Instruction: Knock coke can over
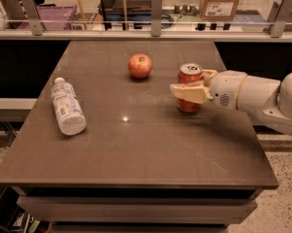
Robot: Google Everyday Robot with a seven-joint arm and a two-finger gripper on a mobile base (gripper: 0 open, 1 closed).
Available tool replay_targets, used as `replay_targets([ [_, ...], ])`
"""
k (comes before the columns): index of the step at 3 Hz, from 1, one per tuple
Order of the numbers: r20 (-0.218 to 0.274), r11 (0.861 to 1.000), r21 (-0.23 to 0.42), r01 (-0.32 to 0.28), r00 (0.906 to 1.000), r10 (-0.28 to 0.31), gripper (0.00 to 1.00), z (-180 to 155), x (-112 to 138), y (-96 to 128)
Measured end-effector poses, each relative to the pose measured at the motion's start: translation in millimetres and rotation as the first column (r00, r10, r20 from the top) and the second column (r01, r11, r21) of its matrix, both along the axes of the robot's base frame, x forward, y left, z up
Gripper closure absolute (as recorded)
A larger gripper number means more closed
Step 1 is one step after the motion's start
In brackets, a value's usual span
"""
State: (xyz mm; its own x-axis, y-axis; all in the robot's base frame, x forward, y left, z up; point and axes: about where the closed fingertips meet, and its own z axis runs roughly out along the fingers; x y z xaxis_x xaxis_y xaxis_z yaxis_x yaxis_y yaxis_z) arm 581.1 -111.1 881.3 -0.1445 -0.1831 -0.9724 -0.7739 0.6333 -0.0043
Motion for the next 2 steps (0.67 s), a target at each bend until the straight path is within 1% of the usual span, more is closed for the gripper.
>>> replay_targets([
  [1, -0.006, 0.997, -0.060, -0.040, 0.9992, 0.040, 1.00, 9.4, 2.9, -2.4],
  [2, -0.031, 0.986, -0.142, -0.084, 0.9963, 0.080, 1.00, 14.8, 5.2, -11.5],
])
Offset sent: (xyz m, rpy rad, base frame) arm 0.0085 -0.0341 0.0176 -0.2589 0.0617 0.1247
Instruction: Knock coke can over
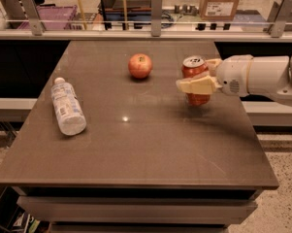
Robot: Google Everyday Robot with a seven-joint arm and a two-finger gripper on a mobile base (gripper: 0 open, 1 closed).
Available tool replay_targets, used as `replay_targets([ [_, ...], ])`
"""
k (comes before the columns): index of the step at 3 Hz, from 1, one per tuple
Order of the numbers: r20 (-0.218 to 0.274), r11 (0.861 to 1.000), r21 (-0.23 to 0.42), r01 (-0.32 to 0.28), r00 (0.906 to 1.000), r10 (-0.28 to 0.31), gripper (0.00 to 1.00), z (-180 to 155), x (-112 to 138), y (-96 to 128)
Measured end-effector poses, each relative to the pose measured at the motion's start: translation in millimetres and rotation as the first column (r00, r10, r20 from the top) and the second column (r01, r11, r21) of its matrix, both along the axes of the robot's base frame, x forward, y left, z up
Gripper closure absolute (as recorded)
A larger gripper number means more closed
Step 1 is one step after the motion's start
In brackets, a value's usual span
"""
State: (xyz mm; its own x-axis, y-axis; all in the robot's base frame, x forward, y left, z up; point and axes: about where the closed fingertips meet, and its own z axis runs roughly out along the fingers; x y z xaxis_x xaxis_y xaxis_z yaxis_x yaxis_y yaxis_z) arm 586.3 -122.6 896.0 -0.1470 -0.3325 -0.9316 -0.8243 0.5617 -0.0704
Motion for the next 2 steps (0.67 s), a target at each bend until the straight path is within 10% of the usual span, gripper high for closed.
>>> replay_targets([
  [2, -0.060, 0.986, -0.168, -0.013, 0.9982, 0.003, 1.00, -3.9, -4.6, -17.9],
])
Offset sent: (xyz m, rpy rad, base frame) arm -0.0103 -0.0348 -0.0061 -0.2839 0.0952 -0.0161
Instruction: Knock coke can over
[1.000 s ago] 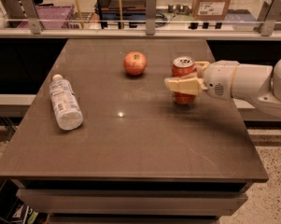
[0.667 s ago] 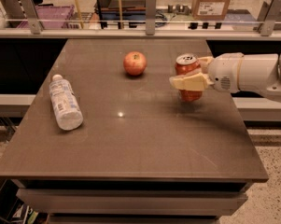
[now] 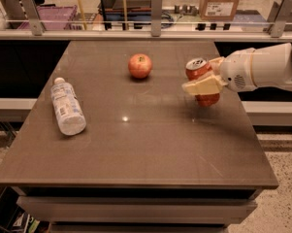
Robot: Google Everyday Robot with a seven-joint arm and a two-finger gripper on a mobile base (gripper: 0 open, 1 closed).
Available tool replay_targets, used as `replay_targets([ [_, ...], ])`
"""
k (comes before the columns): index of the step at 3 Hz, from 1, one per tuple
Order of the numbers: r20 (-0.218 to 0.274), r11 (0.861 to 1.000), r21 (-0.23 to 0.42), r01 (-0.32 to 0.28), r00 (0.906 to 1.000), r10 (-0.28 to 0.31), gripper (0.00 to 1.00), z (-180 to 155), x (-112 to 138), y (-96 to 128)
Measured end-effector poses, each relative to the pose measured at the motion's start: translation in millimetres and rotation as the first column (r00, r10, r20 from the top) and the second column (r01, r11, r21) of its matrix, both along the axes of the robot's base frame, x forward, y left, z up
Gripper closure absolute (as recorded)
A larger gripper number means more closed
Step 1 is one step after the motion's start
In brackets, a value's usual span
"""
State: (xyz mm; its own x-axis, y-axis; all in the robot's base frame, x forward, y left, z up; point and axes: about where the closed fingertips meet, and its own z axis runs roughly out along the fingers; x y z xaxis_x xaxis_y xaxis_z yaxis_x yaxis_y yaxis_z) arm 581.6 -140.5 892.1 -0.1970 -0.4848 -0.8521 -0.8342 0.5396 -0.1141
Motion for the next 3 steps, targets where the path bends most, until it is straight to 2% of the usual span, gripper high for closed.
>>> replay_targets([
  [1, -0.016, 0.995, -0.094, 0.021, 0.9996, -0.023, 1.00, -0.1, -6.5, -6.6],
  [2, -0.027, 0.981, -0.189, 0.036, 0.9988, -0.042, 1.00, -1.5, -12.0, -9.7],
  [3, -0.039, 0.959, -0.281, 0.042, 0.9977, -0.056, 1.00, -6.8, -15.1, -10.6],
])
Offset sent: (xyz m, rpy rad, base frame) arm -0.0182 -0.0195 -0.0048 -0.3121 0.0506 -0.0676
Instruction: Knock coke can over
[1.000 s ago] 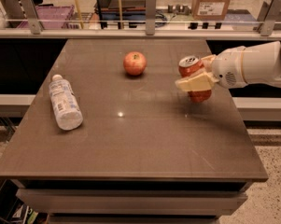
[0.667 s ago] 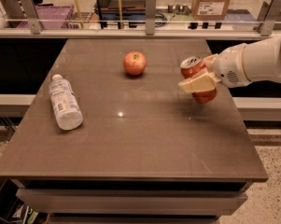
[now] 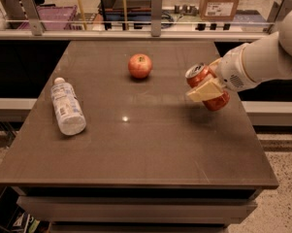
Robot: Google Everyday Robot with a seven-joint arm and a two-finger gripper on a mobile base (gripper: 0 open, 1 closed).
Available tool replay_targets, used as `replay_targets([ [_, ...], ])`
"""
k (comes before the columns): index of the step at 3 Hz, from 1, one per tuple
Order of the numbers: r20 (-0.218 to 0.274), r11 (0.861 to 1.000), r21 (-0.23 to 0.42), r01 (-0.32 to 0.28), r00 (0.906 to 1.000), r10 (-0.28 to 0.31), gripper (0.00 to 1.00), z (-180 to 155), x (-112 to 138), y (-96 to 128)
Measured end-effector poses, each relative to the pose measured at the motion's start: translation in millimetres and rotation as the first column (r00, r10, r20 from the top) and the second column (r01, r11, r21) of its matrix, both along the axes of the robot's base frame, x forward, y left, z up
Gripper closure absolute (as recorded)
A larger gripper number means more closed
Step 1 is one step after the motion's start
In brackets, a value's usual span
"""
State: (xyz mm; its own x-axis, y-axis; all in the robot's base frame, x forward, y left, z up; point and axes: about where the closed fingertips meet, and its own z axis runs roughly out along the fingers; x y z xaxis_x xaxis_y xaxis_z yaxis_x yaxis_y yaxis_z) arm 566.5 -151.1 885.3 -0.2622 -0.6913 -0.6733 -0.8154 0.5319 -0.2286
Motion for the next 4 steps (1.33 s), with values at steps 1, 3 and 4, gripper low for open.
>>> replay_targets([
  [1, -0.014, 0.997, -0.076, 0.003, 0.9999, -0.004, 1.00, -5.0, -0.6, -0.3],
  [3, -0.056, 0.983, -0.185, -0.025, 0.9983, 0.015, 1.00, -18.0, 12.7, 2.0],
  [4, -0.084, 0.967, -0.250, -0.052, 0.9959, 0.031, 1.00, -26.4, 15.8, 7.4],
])
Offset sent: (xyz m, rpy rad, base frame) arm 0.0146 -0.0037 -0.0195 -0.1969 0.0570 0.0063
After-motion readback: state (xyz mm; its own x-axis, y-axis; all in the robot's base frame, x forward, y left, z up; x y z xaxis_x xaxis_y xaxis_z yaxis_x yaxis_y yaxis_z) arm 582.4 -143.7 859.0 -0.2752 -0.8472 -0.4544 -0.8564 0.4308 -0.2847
